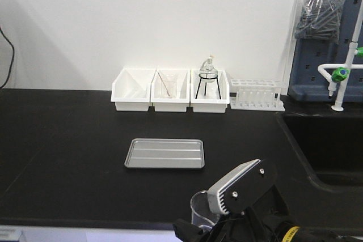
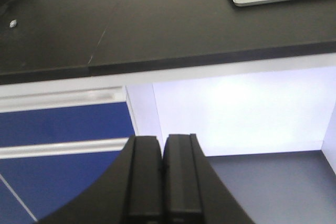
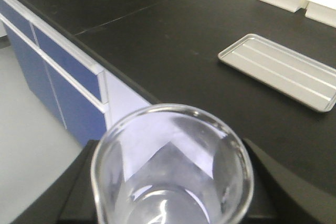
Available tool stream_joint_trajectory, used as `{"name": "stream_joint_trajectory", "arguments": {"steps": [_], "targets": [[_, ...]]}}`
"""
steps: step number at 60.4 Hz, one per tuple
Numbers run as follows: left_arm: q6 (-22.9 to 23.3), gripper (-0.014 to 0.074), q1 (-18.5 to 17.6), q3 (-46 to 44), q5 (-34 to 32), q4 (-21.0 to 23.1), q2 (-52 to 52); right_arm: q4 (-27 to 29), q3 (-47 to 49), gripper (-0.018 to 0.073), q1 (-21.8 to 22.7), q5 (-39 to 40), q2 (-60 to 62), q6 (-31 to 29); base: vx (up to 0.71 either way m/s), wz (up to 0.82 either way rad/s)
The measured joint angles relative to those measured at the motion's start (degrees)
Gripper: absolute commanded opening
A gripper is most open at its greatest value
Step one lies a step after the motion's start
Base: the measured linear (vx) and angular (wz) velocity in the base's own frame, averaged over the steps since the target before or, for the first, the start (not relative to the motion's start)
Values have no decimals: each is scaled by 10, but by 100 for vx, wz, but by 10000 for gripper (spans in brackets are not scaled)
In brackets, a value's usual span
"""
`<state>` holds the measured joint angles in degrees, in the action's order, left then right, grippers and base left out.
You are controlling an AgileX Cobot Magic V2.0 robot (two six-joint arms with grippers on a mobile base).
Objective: Move beaker to silver tray on left bench
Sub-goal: 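Move the held beaker with the right gripper over the silver tray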
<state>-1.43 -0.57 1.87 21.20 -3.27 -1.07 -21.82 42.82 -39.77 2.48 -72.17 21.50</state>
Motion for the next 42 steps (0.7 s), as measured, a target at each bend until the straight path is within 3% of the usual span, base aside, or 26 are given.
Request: {"name": "stream_joint_trajectory", "arguments": {"steps": [42], "targets": [[0,1,0,0,0,0,0,0,0,-11,0,0,0,0,32,-1]]}}
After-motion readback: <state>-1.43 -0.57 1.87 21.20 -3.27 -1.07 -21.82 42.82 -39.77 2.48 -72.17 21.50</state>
